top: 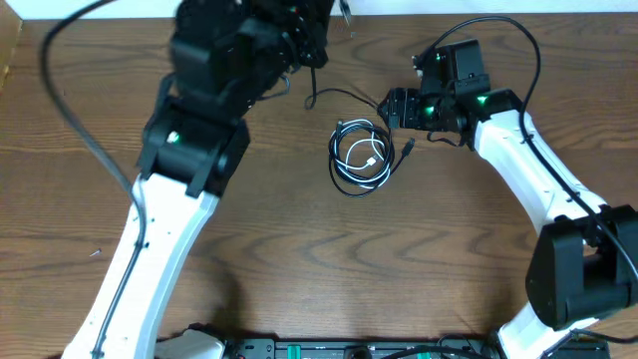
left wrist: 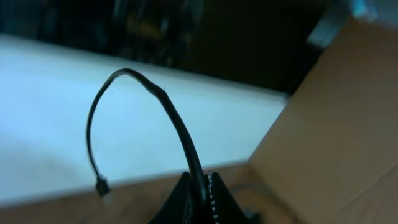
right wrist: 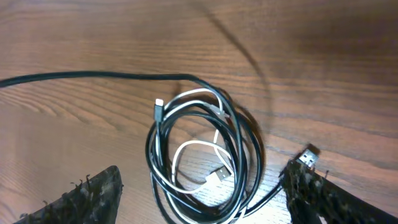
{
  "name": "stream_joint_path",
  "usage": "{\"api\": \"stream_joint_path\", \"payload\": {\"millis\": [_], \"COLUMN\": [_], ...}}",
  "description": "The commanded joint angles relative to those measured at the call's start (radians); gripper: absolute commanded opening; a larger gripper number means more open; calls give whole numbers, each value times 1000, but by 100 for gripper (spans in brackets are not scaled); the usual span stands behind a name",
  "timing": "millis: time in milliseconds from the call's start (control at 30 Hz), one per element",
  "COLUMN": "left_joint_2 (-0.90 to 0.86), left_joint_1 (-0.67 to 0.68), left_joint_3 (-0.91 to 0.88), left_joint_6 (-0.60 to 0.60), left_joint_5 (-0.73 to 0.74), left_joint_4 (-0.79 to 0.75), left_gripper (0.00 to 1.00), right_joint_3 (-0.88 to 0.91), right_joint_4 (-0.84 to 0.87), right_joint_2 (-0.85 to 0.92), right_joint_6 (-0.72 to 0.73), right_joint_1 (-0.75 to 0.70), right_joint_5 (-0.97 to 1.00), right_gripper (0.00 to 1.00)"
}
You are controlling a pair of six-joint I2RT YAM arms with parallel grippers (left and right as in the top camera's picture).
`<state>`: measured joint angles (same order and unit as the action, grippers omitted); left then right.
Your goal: Untangle cables
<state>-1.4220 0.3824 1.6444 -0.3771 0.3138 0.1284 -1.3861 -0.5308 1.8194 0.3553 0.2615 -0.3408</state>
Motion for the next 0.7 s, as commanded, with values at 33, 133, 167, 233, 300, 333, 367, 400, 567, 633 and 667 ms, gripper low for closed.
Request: {"api": "stream_joint_path", "payload": {"millis": [33, 133, 167, 233, 300, 333, 367, 400, 567, 633, 667], "left_joint_2": [46, 69, 76, 87, 96, 100, 103, 105, 108, 108, 108], "left_joint_1": [0, 0, 0, 0, 0, 0, 0, 0, -1, -4, -8], "left_joint_3": [10, 10, 10, 10, 10, 10, 10, 10, 10, 10, 10], "left_joint_6": [-2, -2, -2, -1, -1, -1, -1, -1, 0, 2, 8], "left_joint_5": [-33, -58, -62, -64, -64, -64, -64, -64, -114, -164, -190], "left_joint_4": [-73, -92, -92, -92, -89, -87, -85, -84, -47, -7, 15], "left_gripper": [7, 7, 8, 7, 7, 8, 7, 7, 7, 7, 7], "right_joint_3": [-16, -16, -16, -16, -16, -16, -16, -16, -17, -18, -19], "right_joint_4": [21, 49, 62, 89, 122, 137, 149, 160, 182, 179, 175], "right_joint_2": [41, 61, 68, 95, 134, 153, 169, 186, 208, 181, 163], "right_joint_6": [-34, -75, -86, -104, -117, -117, -117, -117, -117, -118, -117], "right_joint_1": [23, 35, 39, 46, 51, 52, 52, 52, 47, 47, 47], "right_joint_5": [-21, -35, -35, -34, -32, -32, -32, -31, -32, -32, -32], "right_gripper": [81, 82, 83, 83, 82, 81, 76, 72, 17, 1, 1]}}
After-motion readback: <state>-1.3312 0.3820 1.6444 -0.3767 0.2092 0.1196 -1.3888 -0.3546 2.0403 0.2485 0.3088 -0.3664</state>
